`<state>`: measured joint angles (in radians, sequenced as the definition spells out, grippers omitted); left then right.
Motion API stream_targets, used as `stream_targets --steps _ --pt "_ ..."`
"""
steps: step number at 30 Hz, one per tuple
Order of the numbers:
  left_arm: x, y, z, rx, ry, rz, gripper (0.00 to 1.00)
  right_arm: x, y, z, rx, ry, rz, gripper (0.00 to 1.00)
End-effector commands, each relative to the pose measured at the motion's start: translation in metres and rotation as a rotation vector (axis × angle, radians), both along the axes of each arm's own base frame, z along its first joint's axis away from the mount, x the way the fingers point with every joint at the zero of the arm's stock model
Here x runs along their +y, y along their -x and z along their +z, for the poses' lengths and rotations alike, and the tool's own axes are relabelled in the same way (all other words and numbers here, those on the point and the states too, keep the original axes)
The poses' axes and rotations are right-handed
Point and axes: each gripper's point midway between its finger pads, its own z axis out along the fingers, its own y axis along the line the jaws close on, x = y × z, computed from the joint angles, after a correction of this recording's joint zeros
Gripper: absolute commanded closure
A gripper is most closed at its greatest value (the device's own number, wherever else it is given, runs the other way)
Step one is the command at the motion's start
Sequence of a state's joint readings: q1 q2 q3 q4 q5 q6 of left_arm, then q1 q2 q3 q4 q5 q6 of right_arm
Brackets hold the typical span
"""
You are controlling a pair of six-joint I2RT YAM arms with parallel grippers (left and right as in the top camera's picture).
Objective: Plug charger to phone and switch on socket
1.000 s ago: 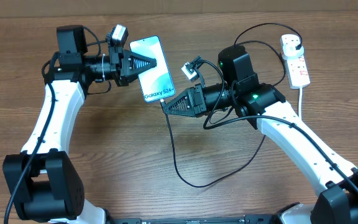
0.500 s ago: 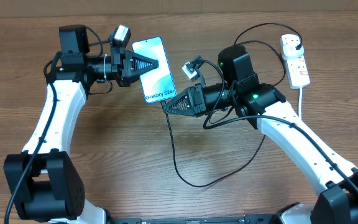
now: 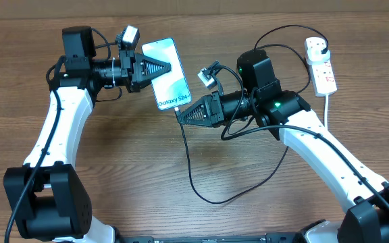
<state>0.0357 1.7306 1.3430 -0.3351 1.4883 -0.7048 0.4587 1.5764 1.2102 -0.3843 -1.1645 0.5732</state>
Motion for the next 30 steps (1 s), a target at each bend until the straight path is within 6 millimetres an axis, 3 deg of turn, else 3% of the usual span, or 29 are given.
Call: stream_targets --steps 1,30 --pt "0.0033 0.0016 0.0099 -0.020 0.020 -0.013 0.96 0.0007 0.0019 0.0140 -0.029 -0.028 0.016 0.96" --pt "0.0028 0.0070 0.0143 -0.021 0.047 -0.045 0.96 0.0015 0.0006 0.0167 -0.049 -0.040 0.019 0.96"
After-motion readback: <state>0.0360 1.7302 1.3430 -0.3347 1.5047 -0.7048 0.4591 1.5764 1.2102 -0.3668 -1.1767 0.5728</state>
